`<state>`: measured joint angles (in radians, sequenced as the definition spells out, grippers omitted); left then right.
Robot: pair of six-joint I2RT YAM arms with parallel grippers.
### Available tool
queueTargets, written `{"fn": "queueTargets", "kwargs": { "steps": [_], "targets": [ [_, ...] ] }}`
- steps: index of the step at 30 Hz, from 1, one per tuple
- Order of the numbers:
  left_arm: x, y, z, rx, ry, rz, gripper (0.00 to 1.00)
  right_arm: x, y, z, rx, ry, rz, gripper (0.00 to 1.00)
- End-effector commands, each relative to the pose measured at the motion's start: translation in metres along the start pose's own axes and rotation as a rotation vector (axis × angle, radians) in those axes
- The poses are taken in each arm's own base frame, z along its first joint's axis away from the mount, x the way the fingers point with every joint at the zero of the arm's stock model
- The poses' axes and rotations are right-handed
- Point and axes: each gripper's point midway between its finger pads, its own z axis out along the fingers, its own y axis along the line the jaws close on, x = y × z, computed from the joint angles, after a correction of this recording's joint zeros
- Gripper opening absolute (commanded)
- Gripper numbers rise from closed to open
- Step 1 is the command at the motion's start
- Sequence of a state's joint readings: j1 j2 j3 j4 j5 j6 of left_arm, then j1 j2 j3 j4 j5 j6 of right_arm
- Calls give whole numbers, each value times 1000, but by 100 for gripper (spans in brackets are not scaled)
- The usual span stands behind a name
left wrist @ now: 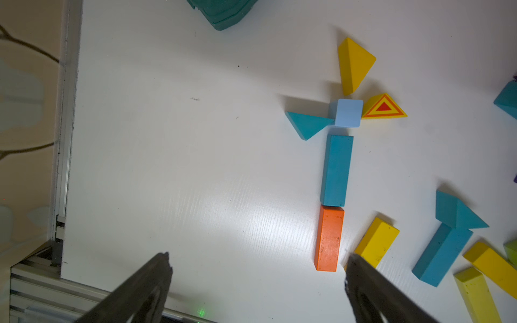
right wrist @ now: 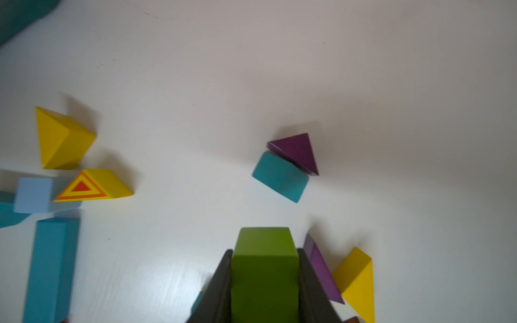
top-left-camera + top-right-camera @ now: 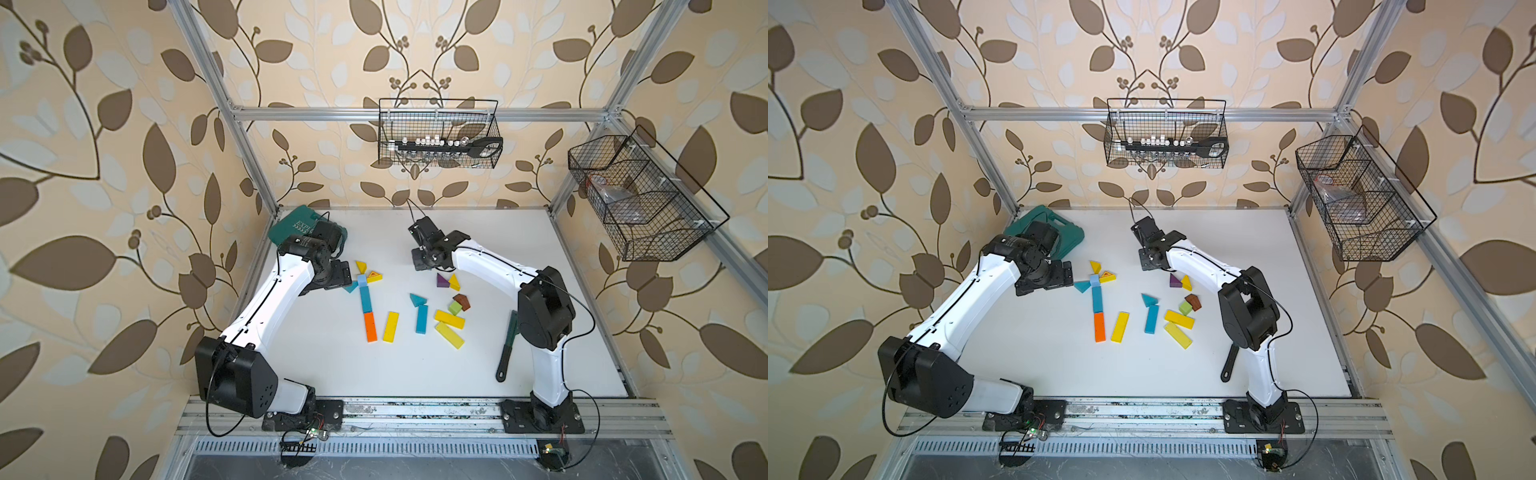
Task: Assemble a small pinwheel with building blocks
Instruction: Pick up the building block from the center of the board, then place the building block at the center of the board.
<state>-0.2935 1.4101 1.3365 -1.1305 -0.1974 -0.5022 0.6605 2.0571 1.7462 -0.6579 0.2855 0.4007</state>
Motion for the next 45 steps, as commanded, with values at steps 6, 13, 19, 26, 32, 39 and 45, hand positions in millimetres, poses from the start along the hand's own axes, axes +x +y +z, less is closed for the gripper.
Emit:
{"fn": "queueTargets", "kwargs": {
  "steps": [6, 13, 19, 26, 32, 39, 45],
  "targets": [
    [4, -1, 7, 13, 31, 4, 99, 6, 34, 54, 22, 40, 55, 5],
    [6, -2, 10, 16, 47, 8, 99, 17, 38, 74, 41, 57, 62, 7],
    [7, -3, 11, 16, 53, 9, 99, 23, 43, 85, 19, 59, 70, 12],
    [8, -2, 11, 13, 57, 11, 99, 30, 47, 99, 23, 87, 70, 16],
    [8, -3, 11, 17, 58, 14, 99, 27, 46, 97, 24, 85, 71, 49],
    [14, -12, 19, 51, 114, -2, 99, 4, 44, 47, -32, 32, 50, 63],
    [22, -36, 3, 213, 89, -36, 99, 38, 39, 3, -169, 49, -23, 63]
  ]
}}
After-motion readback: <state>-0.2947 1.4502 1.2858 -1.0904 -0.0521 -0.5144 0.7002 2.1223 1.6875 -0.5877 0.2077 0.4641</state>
